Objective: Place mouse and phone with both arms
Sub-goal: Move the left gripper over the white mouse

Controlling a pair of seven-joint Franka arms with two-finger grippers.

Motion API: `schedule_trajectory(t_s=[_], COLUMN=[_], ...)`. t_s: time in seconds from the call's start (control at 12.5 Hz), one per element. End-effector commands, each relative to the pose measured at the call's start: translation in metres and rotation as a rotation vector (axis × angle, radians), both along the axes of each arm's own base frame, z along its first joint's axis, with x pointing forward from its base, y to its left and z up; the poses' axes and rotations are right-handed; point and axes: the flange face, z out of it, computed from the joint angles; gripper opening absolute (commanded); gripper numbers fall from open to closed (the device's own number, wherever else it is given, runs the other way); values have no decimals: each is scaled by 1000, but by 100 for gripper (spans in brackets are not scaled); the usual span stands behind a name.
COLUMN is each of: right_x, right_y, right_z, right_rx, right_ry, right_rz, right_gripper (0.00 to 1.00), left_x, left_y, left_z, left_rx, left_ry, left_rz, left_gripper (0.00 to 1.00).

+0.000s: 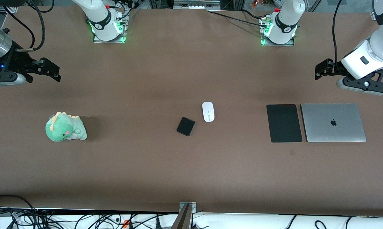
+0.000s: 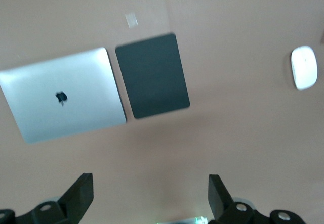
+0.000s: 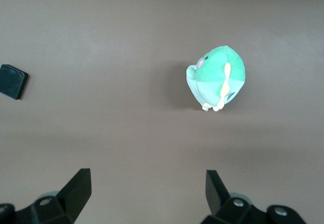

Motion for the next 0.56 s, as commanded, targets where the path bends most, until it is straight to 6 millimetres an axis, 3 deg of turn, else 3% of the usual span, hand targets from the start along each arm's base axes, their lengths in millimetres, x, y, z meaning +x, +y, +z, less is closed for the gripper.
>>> schedule_trajectory(t_s=[0.0,0.16,0.48], right_x=[-1,-1,-1], right_y=[2,1,1], right_z=[1,1,-1], right_rx=[9,9,9], right_ry=[1,1,5], right_rz=[9,7,7], right_gripper=[100,100,100], left_x=[12,32,46], left_y=[-20,-60,-167], left_z=[-39,-91,-169], left_rx=[-28,-59,-59], left_ry=[98,147,96], left_rz=[-35,-52,48], left_gripper=[100,100,100])
